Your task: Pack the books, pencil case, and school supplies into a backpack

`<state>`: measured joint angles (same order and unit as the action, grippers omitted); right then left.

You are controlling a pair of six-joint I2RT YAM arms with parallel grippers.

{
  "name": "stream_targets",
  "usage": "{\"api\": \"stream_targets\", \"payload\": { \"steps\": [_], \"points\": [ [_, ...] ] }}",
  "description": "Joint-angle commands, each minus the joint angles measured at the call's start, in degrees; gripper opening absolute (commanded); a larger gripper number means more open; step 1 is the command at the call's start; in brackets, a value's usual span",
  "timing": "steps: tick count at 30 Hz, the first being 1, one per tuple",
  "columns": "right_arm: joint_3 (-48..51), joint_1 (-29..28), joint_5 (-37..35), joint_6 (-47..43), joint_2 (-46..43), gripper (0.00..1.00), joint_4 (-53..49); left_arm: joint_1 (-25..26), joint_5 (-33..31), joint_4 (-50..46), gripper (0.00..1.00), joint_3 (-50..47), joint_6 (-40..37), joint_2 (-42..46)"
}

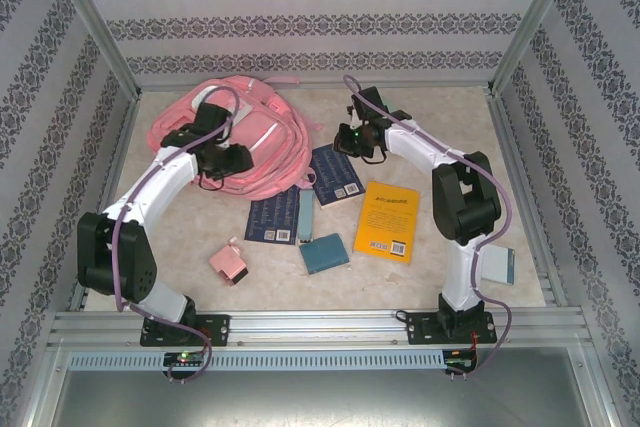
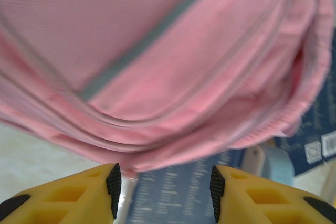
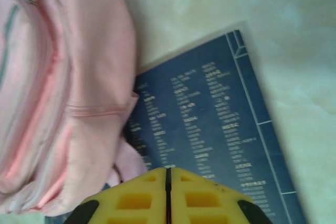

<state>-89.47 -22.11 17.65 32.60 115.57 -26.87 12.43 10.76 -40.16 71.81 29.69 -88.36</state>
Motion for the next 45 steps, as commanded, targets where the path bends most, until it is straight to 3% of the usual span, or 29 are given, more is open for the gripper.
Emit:
{"api": "stream_targets", "payload": {
  "steps": [1,8,18,25,28,35,43,45],
  "points": [
    [-0.85,-1.14,-1.74,-2.94,3.22,0.06,-0.46,3.39,2.15,2.82,0.50,0.17,2.95,-1.10],
    [-5.87,-2.03,-6.65,0.03,10.95,0.00,-4.21,8.55,2.30,3.13,0.51,1.92,4.44,-3.77],
    [7.81,2.48,-13.30,2.70,4.75,0.00,-2.36,14.65,4.17,4.47,0.51,6.74,6.16,-8.74],
    [12.15,5.17,-9.86,2.24,0.92,0.02,-0.29,17.78,7.95,5.96,0.51,12.92,7.77,-16.15],
    [11.83,5.21,-9.04,2.46,-2.00,0.09,0.10,18.92,11.36,8.70,0.51,15.16,10.84,-19.92],
    [16.32,7.31,-9.55,1.64,-10.32,0.41,5.01,21.19,11.95,9.75,0.49,20.61,15.63,-28.92],
    [19.22,12.88,-3.76,-2.38,-10.37,0.52,3.65,21.85,10.94,8.01,0.44,26.96,16.52,-37.40],
    [20.25,13.39,-4.08,-3.28,-9.73,0.60,4.42,21.94,11.25,7.93,0.41,28.16,16.76,-39.11]
  ]
}}
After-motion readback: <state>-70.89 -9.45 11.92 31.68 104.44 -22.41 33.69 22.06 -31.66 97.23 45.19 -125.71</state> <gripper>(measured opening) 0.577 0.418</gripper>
